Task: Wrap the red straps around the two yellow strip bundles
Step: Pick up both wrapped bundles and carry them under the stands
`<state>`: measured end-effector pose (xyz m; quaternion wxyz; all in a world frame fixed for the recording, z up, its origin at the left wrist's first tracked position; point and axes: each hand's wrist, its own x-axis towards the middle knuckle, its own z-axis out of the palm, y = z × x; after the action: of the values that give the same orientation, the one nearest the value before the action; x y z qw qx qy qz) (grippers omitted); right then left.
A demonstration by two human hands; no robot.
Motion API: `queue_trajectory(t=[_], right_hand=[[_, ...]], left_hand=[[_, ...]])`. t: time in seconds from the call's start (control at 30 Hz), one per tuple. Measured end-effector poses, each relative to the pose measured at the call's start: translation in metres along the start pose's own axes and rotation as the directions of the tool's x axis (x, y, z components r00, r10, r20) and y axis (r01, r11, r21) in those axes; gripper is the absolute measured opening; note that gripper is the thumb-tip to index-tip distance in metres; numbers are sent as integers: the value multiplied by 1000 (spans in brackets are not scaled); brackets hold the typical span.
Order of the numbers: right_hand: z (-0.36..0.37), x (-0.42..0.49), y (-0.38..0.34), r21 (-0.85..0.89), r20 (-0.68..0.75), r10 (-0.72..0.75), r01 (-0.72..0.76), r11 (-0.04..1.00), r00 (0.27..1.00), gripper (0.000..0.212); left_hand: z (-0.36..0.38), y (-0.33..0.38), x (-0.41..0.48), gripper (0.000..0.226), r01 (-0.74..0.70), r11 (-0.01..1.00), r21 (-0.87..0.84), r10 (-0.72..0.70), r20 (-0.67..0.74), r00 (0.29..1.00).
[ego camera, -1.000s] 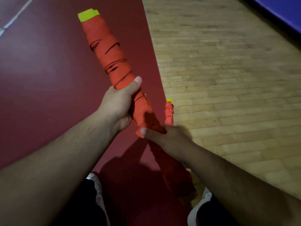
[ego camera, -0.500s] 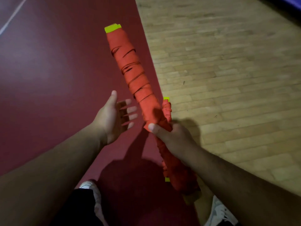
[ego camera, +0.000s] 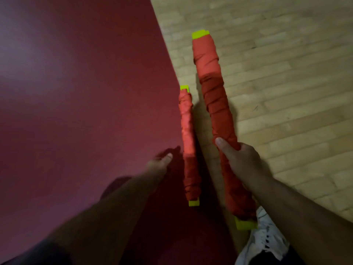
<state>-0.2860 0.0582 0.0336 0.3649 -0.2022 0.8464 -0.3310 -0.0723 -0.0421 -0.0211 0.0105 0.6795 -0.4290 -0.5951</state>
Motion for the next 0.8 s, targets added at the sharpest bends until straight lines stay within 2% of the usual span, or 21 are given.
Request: queue_trajectory(t=[0.07, 0.13, 0.2, 0.3, 0.4, 0.47, 0.53, 0.6, 0.67, 0.8], right_hand=[[5, 10, 26, 65, -21, 92, -90, 994, 996, 63], [10, 21, 49, 51, -27, 149, -148, 988, 988, 69], [13, 30, 68, 9, -36, 185, -185, 983, 982, 70], [17, 38, 86, 6, -36, 212, -212, 977, 977, 82], [18, 42, 98, -26, -37, 255, -256, 966, 966, 69], [19, 41, 102, -37, -36, 284, -285, 958, 958, 71], [25, 42, 104, -3, -7, 316, -316, 949, 949, 86], [30, 45, 106, 54, 1, 341, -340, 939, 940, 100], [31, 52, 108, 51, 6, 349, -349, 936, 937, 97], [30, 56, 105, 37, 6, 323, -323, 946, 947, 77]], left_hand=[[27, -17, 19, 49, -33, 967, 251, 21, 53, 998], [52, -27, 31, 49, -26, 914, 404, -2, 70, 998], [74, -38, 43, 55, 9, 890, 456, -39, 55, 998], [103, -46, 53, 85, 73, 871, 486, -74, -16, 997], [122, -45, 60, 80, 89, 880, 467, -63, -70, 996], [127, -41, 65, 80, 75, 871, 485, -64, -39, 997], [123, -42, 78, 83, 60, 892, 447, -78, 22, 997], [115, -45, 89, 79, 67, 959, 274, -97, 99, 990], [106, -36, 87, 71, 91, 989, 119, -110, 166, 980], [83, -10, 71, 47, 1, 1000, -20, 3, 197, 980]])
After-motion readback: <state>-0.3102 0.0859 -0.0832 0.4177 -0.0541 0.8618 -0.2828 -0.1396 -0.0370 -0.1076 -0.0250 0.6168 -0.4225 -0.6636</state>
